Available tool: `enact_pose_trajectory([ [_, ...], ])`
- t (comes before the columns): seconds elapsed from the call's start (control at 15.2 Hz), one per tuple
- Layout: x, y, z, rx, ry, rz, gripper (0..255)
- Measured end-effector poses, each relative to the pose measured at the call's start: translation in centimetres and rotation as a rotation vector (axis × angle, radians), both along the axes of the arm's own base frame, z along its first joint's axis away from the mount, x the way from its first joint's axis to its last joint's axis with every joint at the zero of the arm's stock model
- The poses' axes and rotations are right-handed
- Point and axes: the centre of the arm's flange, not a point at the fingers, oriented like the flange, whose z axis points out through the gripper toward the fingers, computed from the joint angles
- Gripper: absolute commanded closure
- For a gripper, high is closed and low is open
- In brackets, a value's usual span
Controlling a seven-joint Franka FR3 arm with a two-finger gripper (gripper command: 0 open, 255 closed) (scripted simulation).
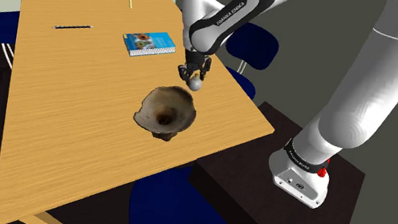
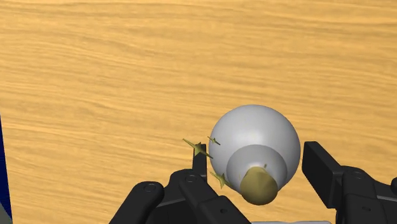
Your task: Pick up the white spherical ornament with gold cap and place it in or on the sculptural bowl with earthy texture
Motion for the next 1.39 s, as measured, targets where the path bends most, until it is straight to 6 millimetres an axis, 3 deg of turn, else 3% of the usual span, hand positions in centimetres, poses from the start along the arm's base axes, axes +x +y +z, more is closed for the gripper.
enact_pose_trajectory([
  [1.39,-0.1,-0.1,11.0,0.000,0.000,0.000,255],
])
